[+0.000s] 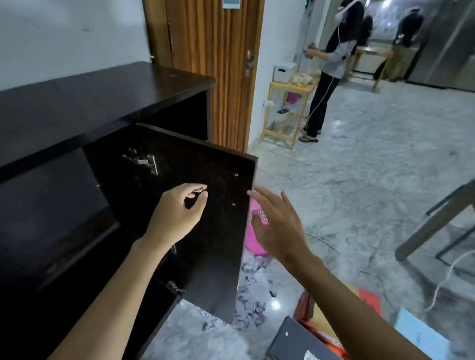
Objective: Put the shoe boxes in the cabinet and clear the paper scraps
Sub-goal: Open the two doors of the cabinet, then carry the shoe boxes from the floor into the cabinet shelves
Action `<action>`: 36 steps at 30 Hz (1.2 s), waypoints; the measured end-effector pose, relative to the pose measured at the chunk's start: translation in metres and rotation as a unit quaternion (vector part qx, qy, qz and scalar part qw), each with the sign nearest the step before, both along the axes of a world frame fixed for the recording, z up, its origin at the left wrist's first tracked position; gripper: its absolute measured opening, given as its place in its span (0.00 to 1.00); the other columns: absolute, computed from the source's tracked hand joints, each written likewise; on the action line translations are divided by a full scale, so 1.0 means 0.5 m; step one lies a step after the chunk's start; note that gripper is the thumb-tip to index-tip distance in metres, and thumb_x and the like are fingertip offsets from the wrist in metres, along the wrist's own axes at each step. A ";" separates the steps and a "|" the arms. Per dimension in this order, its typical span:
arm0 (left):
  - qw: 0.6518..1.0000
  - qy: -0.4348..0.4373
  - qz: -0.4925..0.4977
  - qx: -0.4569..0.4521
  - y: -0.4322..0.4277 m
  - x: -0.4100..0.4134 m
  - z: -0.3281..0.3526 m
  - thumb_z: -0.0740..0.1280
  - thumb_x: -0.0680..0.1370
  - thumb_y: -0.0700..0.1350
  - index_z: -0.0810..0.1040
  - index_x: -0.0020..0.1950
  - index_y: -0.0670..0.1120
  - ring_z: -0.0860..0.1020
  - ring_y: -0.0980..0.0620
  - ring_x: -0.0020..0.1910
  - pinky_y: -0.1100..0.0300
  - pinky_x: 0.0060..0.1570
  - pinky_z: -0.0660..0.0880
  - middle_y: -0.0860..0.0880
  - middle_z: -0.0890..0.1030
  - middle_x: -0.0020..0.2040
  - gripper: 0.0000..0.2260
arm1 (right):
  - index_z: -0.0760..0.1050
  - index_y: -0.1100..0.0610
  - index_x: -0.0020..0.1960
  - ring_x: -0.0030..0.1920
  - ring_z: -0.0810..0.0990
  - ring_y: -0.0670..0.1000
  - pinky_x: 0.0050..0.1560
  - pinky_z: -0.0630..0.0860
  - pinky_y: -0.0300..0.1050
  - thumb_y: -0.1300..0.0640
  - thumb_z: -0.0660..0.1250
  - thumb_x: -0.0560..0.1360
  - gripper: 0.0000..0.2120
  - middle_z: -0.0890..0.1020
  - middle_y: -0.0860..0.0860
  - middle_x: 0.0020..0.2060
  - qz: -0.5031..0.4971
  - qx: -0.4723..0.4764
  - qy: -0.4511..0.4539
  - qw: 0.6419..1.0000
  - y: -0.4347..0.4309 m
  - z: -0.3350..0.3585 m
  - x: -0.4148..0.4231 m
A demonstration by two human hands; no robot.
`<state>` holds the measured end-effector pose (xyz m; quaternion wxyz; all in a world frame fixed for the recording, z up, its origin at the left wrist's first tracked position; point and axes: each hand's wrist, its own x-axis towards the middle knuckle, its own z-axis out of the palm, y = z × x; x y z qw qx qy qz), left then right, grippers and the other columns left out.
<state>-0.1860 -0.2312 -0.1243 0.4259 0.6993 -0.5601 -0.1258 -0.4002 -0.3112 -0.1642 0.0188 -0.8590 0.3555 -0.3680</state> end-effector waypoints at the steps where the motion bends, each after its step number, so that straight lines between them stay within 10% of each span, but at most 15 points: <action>1: 1.000 0.016 -0.023 0.009 0.003 -0.032 -0.027 0.66 0.80 0.48 0.80 0.61 0.49 0.79 0.64 0.54 0.71 0.51 0.74 0.56 0.82 0.56 0.12 | 0.76 0.53 0.66 0.65 0.76 0.50 0.67 0.73 0.53 0.57 0.63 0.75 0.19 0.78 0.50 0.65 -0.010 0.043 -0.027 0.999 0.015 -0.025 -0.035; 10: 0.951 0.136 -0.167 0.221 0.076 -0.361 -0.213 0.65 0.80 0.46 0.81 0.61 0.46 0.78 0.58 0.52 0.79 0.43 0.69 0.54 0.80 0.54 0.11 | 0.82 0.55 0.55 0.50 0.82 0.55 0.52 0.79 0.55 0.61 0.65 0.76 0.11 0.83 0.52 0.52 -0.132 0.306 -0.119 0.935 0.170 -0.225 -0.377; 16: 0.915 0.170 -0.179 0.319 0.119 -0.544 -0.405 0.63 0.78 0.52 0.73 0.44 0.52 0.79 0.48 0.42 0.44 0.53 0.76 0.46 0.79 0.43 0.06 | 0.81 0.52 0.56 0.51 0.79 0.47 0.54 0.74 0.43 0.59 0.65 0.78 0.09 0.82 0.47 0.50 -0.213 0.474 -0.136 0.844 0.243 -0.395 -0.579; 20: 0.887 0.215 -0.143 0.383 0.126 -0.620 -0.580 0.67 0.79 0.48 0.79 0.60 0.49 0.79 0.48 0.56 0.55 0.55 0.76 0.46 0.80 0.61 0.10 | 0.80 0.52 0.57 0.47 0.80 0.52 0.49 0.76 0.48 0.56 0.65 0.78 0.10 0.83 0.51 0.47 -0.264 0.528 -0.153 0.792 0.274 -0.556 -0.659; 26: 0.890 0.182 -0.101 0.406 0.085 -0.657 -0.898 0.67 0.79 0.50 0.74 0.68 0.48 0.77 0.49 0.54 0.60 0.50 0.71 0.51 0.78 0.58 0.19 | 0.76 0.56 0.66 0.53 0.79 0.54 0.53 0.74 0.45 0.55 0.64 0.79 0.16 0.80 0.53 0.56 -0.346 0.573 -0.202 0.715 0.281 -0.863 -0.708; 30: 0.912 0.138 -0.058 0.383 0.048 -0.657 -1.144 0.67 0.78 0.54 0.64 0.75 0.47 0.73 0.45 0.67 0.56 0.59 0.69 0.45 0.71 0.71 0.28 | 0.69 0.58 0.71 0.66 0.73 0.58 0.64 0.70 0.49 0.50 0.65 0.78 0.24 0.74 0.60 0.67 -0.381 0.547 -0.178 0.723 0.255 -1.092 -0.721; 36: 0.928 0.178 -0.005 0.326 -0.017 -0.601 -1.430 0.69 0.76 0.58 0.73 0.67 0.46 0.77 0.45 0.59 0.57 0.54 0.70 0.46 0.78 0.64 0.25 | 0.60 0.54 0.75 0.72 0.65 0.60 0.70 0.65 0.54 0.43 0.69 0.73 0.36 0.67 0.59 0.71 -0.431 0.474 -0.139 0.755 0.212 -1.333 -0.753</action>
